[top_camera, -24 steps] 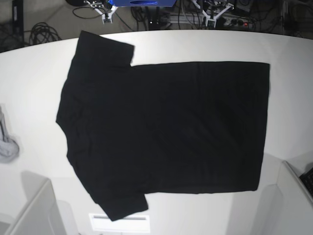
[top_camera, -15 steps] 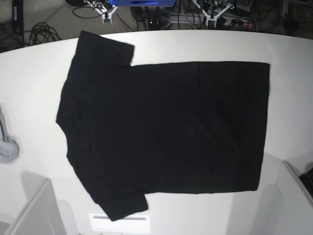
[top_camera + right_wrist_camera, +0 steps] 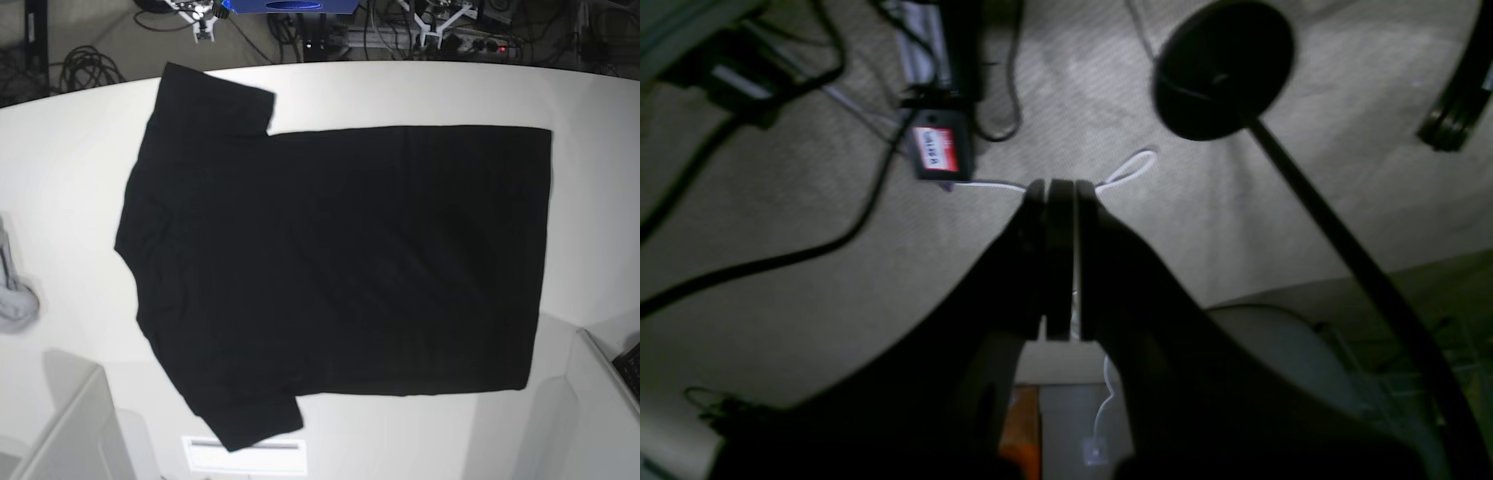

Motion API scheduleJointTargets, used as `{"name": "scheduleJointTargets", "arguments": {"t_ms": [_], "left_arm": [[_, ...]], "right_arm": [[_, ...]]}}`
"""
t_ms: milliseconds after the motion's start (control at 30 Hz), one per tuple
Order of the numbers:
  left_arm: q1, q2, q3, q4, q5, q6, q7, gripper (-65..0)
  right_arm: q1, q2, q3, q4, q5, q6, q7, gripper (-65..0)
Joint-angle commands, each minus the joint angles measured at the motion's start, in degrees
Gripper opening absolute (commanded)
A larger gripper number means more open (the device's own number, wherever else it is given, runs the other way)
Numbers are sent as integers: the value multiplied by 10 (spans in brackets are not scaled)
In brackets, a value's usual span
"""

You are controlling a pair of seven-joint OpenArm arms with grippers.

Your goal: Fold the T-shirt properly

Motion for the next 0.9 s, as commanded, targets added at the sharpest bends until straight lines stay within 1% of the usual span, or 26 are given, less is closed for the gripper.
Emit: {"name": "scheduleJointTargets", "arguments": {"t_ms": [0,133,233,300,533,600,700,767,800,867], "left_arm": [[6,-1,1,1,5,3,-3,-650],[22,-4,2,5,8,3,-7,-650],[49,-18,2,36,8,3,-7,-650],[85,-21,2,87,8,3,-7,-650],[222,-60,2,293,5,3,-8,-650],[254,-64,-1,337,2,3,-8,-650],[296,-83,-3,394,2,3,-9,-650],[324,-86,-7,424,1,3,-9,-650],[338,-94,-14,444,0,3,-10,-650],[370,-97,-31,490,0,3,-10,-650]], "right_arm": [[-11,-4,1,13,0,1,-1,-650],[-45,-4,2,60,3,1,-1,-650],[-74,-4,3,106,3,1,-2,-650],[-97,-4,4,135,4,1,-4,-650],[-187,-5,5,259,4,1,-5,-650],[-215,-7,22,298,4,1,-5,-650],[-257,-19,70,364,4,1,-6,-650],[-283,-21,95,408,4,2,-6,-650],[-299,-23,103,430,4,2,-7,-650],[-323,-24,115,477,4,2,-18,-650]]}}
